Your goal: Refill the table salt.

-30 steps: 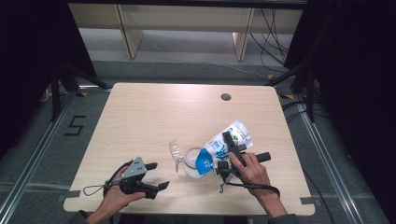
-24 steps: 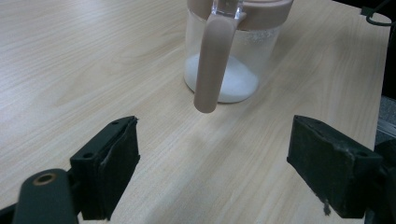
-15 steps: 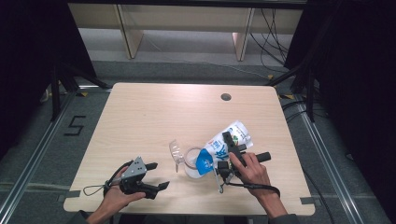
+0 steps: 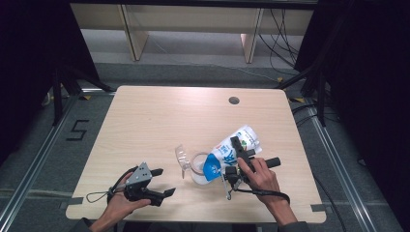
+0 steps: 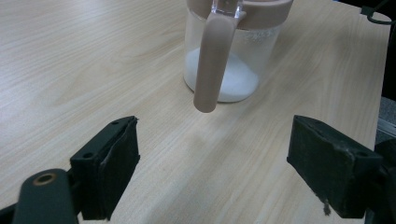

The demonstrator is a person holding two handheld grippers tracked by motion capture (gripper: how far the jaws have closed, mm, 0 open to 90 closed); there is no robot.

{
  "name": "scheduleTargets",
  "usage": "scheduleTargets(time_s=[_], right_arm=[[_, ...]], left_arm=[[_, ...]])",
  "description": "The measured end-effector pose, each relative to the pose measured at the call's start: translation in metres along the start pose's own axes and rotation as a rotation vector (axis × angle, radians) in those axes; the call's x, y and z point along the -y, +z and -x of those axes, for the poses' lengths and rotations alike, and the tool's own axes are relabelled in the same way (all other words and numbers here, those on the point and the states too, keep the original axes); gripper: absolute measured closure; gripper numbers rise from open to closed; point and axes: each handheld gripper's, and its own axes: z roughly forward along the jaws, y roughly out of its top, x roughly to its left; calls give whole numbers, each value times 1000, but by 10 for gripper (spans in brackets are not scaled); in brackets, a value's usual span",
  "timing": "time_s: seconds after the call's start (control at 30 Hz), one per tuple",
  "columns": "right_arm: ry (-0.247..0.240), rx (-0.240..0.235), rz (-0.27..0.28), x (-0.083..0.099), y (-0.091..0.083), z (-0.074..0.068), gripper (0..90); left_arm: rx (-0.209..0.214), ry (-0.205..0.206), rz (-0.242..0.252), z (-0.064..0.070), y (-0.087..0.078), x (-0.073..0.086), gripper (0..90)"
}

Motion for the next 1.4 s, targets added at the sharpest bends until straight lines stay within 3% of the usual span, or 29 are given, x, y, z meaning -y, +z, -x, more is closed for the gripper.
scheduleTargets(time_s=[0.5, 0.67, 0.7, 0.73, 1.4], right_arm=[[-2, 8, 15, 0, 0, 0, 687], [-29, 18, 27, -1, 1, 4, 689], [-25, 4, 16, -1, 0, 4, 690], [16, 3, 6, 0, 0, 1, 690], [6, 0, 4, 0, 1, 5, 698]], left_arm=[[0, -1, 1, 0, 0, 0, 158], [-1, -1, 0, 0, 0, 0, 159], [0, 0, 0, 0, 0, 0, 159], [-1, 0, 0, 0, 0, 0, 159], [-1, -2, 1, 0, 0, 0, 158]])
